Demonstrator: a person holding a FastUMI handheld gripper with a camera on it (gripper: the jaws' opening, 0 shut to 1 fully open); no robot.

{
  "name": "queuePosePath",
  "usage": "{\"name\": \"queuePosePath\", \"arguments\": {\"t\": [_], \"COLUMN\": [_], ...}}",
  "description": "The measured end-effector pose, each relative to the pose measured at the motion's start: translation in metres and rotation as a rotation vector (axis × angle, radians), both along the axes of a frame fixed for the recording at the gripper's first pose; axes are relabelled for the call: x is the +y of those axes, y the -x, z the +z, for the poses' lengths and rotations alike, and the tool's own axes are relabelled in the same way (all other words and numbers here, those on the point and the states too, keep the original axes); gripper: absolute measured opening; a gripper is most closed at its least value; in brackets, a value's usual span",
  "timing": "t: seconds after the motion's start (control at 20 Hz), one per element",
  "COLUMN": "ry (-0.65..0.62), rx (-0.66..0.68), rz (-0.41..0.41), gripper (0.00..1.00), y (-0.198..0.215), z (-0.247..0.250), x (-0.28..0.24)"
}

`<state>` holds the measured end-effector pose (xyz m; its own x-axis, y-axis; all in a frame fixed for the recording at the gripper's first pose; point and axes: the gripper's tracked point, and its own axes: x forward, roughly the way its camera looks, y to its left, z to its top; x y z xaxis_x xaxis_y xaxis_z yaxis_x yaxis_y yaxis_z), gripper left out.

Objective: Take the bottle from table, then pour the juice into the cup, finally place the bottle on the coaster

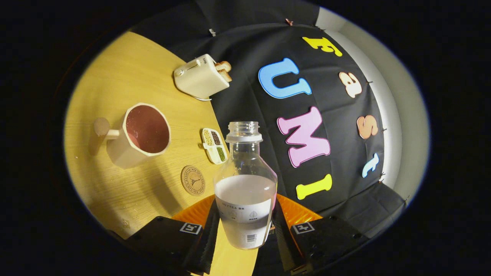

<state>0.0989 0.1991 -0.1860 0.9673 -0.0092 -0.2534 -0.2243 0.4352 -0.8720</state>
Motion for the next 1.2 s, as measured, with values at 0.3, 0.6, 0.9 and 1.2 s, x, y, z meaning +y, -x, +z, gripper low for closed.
{"name": "queuePosePath", "arguments": {"t": [0.3,0.6,0.9,1.2], "ry": [0.142,0.24,0.32,0.382], "rx": [-0.003,0.003,-0.003,-0.003], "rz": [0.06,0.106,0.139,0.163], "gripper": [0.7,0.7,0.7,0.7], "y": [-0.003,-0.003,-0.002,-0.001], "z": [-0.011,-0.018,-0.025,-0.033], "x": [0.01,0.016,0.018,0.018]}}
